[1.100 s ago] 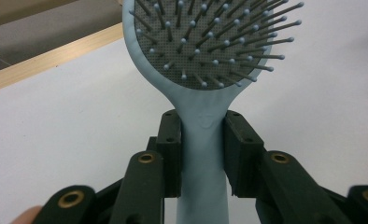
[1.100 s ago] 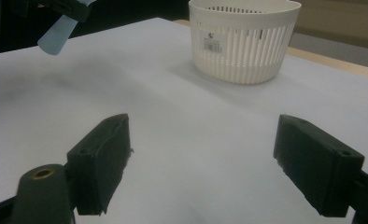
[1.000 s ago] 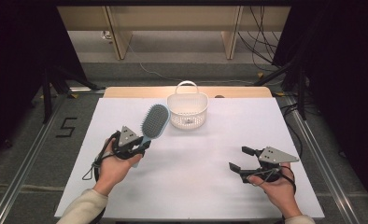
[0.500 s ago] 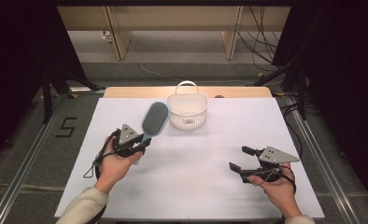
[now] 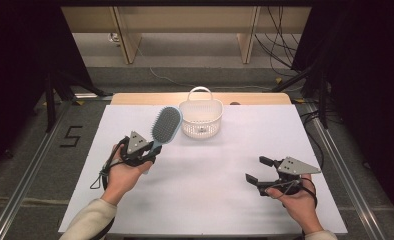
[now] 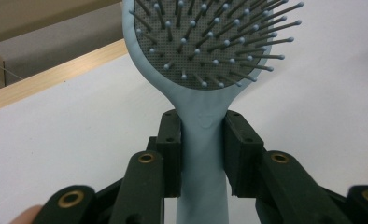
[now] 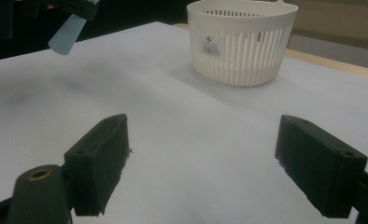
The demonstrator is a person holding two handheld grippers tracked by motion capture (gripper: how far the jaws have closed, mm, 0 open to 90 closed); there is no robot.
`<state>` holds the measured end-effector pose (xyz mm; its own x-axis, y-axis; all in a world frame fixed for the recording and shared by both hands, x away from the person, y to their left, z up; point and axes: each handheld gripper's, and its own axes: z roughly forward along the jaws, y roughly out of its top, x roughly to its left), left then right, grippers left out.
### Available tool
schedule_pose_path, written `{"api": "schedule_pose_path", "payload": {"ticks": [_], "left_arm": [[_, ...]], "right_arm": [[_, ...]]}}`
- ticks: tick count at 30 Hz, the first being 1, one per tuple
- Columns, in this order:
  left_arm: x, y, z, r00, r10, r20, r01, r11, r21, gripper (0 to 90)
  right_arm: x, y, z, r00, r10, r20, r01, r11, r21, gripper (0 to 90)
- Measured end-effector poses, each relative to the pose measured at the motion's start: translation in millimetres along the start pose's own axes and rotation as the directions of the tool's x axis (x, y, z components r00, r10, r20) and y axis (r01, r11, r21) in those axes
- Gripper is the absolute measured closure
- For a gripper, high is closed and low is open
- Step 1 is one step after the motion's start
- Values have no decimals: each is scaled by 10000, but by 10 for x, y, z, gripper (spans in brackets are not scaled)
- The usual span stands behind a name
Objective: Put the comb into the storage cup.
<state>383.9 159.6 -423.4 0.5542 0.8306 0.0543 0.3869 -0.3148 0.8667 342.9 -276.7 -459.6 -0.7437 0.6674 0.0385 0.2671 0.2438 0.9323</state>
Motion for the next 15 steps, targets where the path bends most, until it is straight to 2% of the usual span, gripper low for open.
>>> {"api": "schedule_pose_path", "payload": {"ticks": [15], "left_arm": [[7, 62, 51, 10000, 3, -36, -3, 10000, -74, 699]], "right_arm": [[-3, 0, -3, 10000, 78, 13, -77, 9999, -79, 184]]}}
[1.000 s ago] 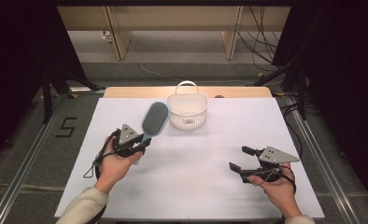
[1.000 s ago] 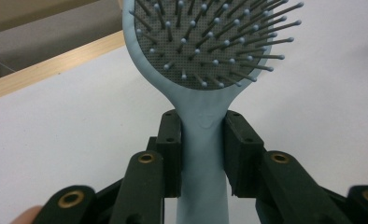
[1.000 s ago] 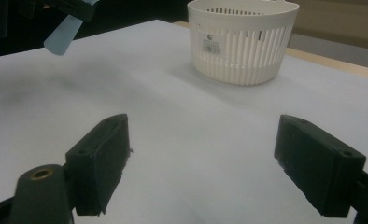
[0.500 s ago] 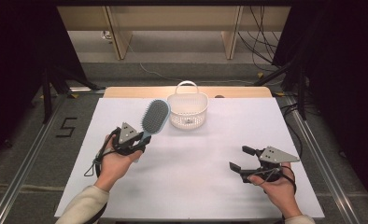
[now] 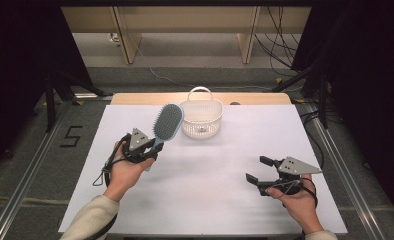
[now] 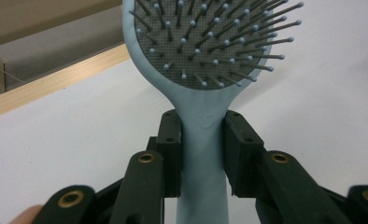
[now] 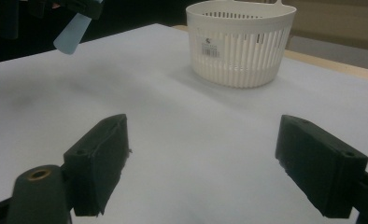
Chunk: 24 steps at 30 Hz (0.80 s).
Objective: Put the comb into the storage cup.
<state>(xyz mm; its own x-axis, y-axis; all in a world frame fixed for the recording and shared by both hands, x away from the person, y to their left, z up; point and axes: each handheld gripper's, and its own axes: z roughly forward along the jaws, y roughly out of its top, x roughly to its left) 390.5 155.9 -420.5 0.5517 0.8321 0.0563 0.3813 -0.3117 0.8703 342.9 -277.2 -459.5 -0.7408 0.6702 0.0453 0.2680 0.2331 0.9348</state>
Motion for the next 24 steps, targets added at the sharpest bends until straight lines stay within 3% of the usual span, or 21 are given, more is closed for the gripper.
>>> {"api": "schedule_pose_path", "payload": {"ticks": [24], "left_arm": [[10, 83, 53, 9999, -104, -31, 103, 9998, -143, 699]], "right_arm": [[-4, -1, -4, 10000, 31, 7, -31, 10000, -17, 183]]}}
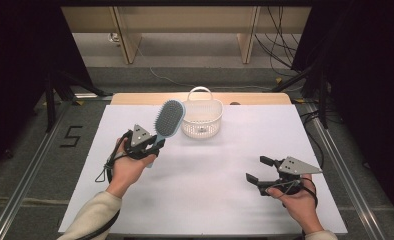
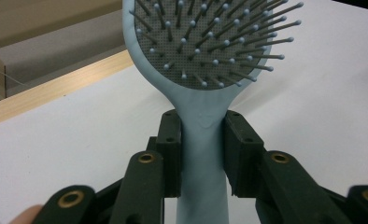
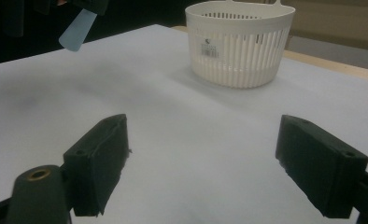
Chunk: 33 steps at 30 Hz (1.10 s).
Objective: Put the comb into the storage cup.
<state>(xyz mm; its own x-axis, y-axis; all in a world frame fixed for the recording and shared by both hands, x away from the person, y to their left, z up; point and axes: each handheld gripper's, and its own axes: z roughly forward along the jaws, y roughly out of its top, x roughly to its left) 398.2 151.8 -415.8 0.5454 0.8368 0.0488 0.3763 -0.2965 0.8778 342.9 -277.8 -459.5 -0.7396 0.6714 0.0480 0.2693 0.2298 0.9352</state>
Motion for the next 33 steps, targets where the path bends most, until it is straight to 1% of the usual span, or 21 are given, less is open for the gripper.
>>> {"api": "schedule_pose_path", "payload": {"ticks": [7, 20, 33], "left_arm": [[12, 10, 18, 10000, -24, 10, 24, 10000, 16, 699], [13, 67, 43, 10000, -48, -12, 48, 9999, -144, 699], [-27, 111, 97, 10000, -13, 76, 15, 9998, -211, 699]], "right_arm": [[1, 1, -1, 10000, 10, 0, -10, 10000, -11, 183], [-2, 1, -3, 10000, 11, 12, -11, 10000, -7, 183], [-3, 0, -3, 10000, 13, -3, -13, 10000, 2, 183]]}}
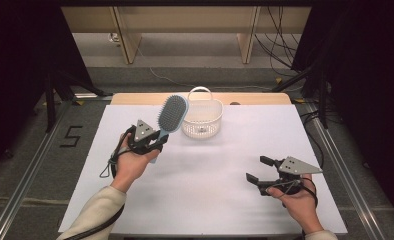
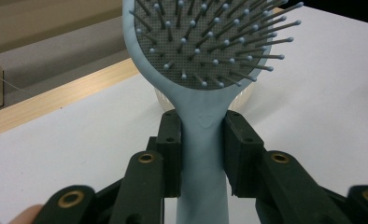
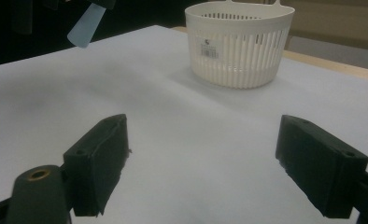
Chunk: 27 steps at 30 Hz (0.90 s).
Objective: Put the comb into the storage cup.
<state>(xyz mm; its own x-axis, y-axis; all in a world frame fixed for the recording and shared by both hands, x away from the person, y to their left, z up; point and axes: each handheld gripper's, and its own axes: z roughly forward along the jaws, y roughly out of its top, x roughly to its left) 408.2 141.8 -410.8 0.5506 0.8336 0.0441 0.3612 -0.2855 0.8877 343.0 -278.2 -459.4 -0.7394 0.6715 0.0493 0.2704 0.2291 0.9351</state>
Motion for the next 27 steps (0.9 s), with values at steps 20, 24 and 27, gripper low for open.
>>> {"api": "schedule_pose_path", "payload": {"ticks": [20, 24, 27], "left_arm": [[-57, 94, 89, 9999, -6, 110, 7, 9999, -132, 699], [-69, 118, 101, 9999, -17, 131, 19, 9998, -184, 699], [-75, 134, 113, 9999, -25, 155, 29, 9997, -229, 699]], "right_arm": [[-4, -2, -1, 10000, 10, -4, -10, 10000, -12, 183], [-3, -1, -1, 10000, 22, -15, -22, 10000, -39, 182], [-4, -1, -1, 10000, 17, -8, -17, 10000, -20, 182]]}}
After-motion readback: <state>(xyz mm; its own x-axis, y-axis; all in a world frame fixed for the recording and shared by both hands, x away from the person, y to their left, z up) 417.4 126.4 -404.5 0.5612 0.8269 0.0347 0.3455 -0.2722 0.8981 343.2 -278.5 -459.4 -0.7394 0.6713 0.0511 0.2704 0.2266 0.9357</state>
